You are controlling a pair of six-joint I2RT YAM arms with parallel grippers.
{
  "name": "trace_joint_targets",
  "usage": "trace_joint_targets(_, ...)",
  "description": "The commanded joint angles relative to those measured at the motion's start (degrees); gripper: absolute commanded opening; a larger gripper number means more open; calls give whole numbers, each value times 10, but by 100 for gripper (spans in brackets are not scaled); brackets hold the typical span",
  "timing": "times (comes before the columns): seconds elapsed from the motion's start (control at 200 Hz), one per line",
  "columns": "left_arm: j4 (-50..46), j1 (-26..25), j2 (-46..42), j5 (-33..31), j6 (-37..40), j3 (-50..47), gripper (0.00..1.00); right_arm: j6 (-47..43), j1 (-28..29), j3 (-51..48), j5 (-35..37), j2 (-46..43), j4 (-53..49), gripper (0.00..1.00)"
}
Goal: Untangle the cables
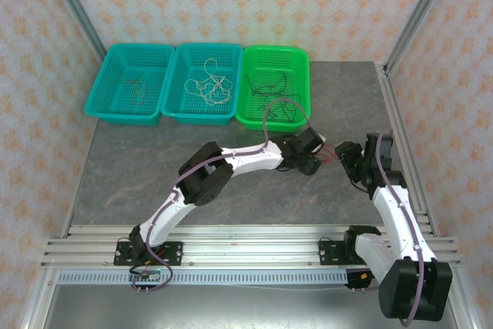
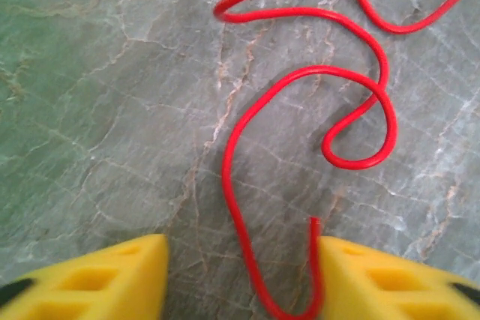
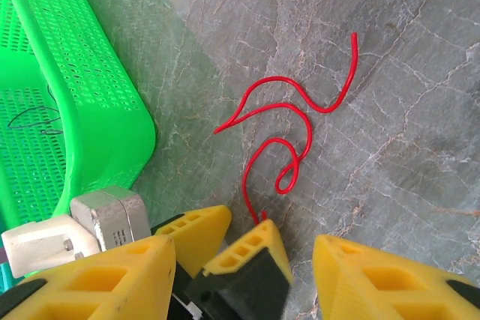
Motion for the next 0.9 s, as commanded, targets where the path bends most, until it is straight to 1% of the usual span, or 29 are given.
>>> trace_joint_targets(0.0,-45,1,17,19,14,1,32,0,-4,-4,14,-8,-4,51)
trace_joint_targets(0.1,-44,1,6,21,14,-15,10,4,-4,-5,13,-5,3,52)
trace_joint_targets(0.17,-36,2,-9,23,14,-33,0,5,-4,-4,13,-5,2,52)
trace_joint_targets(0.36,8,7,-84,50,10,-101,0,3,-4,1,16,-6,-2,52)
trace_joint_targets(0.445,19,8,-124,62,21,-126,0,6,-4,4,15,-7,-2,51)
trace_joint_targets(0.53,30,8,-165,79,31,-153,0,14,-4,14,-1,-10,-1,52)
trace_joint_targets(0.586,35,11,-194,85,28,-168,0,22,-4,25,-25,-11,4,52)
trace_joint_targets(0.646,43,17,-226,87,21,-185,0,37,-4,41,-71,-14,26,53)
trace_joint_targets(0.721,53,33,-270,86,6,-203,0,61,-4,53,-146,-20,91,54)
trace_joint_targets(0.761,57,46,-292,86,-2,-210,0,79,-2,56,-174,-25,132,54)
trace_joint_targets(0.826,61,67,-326,85,-10,-214,0,98,8,63,-198,-36,184,54)
trace_joint_targets(0.896,55,96,-354,81,-13,-208,0,91,36,83,-193,-43,199,54)
